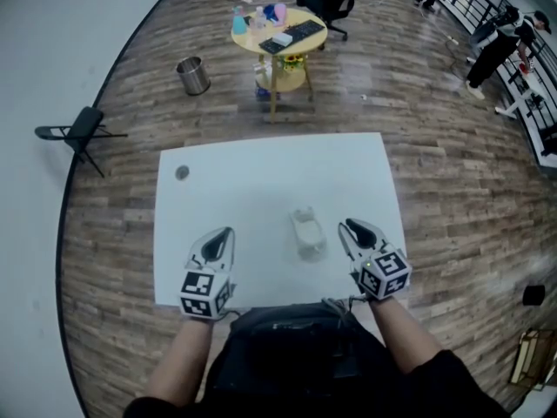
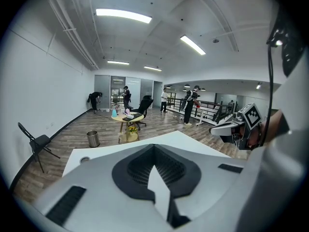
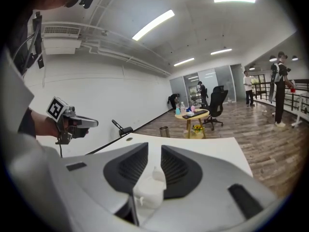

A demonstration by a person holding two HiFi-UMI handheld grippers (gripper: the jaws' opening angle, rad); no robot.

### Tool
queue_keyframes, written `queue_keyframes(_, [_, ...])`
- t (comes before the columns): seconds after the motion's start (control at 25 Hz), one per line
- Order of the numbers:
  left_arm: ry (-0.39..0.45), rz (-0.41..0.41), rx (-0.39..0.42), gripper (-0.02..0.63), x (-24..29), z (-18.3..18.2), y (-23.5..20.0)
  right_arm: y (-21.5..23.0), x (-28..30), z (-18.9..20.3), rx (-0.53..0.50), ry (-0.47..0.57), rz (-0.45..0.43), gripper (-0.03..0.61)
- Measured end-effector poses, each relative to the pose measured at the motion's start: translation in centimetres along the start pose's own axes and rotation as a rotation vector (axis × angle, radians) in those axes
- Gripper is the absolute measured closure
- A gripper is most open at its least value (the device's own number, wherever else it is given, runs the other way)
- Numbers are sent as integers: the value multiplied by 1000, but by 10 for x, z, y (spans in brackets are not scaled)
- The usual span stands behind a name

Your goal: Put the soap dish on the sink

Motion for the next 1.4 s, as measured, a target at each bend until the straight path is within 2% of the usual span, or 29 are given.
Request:
queue_keyframes(0.2, [-2, 6, -6, 624, 2, 0, 0, -4, -2, 1, -10, 6, -2, 515])
queue_keyframes(0.4, [-1, 11, -9, 624, 4, 2, 0, -2, -6, 3, -8, 5, -7, 571])
queue_keyframes(0.72, [-6, 6, -23, 624, 5, 7, -5, -2, 0, 10, -40, -38, -12, 572])
queue_keyframes(1.4, [-23, -4, -35, 624, 6, 10, -15, -1, 14, 11, -40, -50, -17, 572])
Point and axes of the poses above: the fingertips, and each gripper's own axes: x forward along the fingers, y to its right, z out of its underside, the point moved 4 cm from there along -x, backward along the fingers
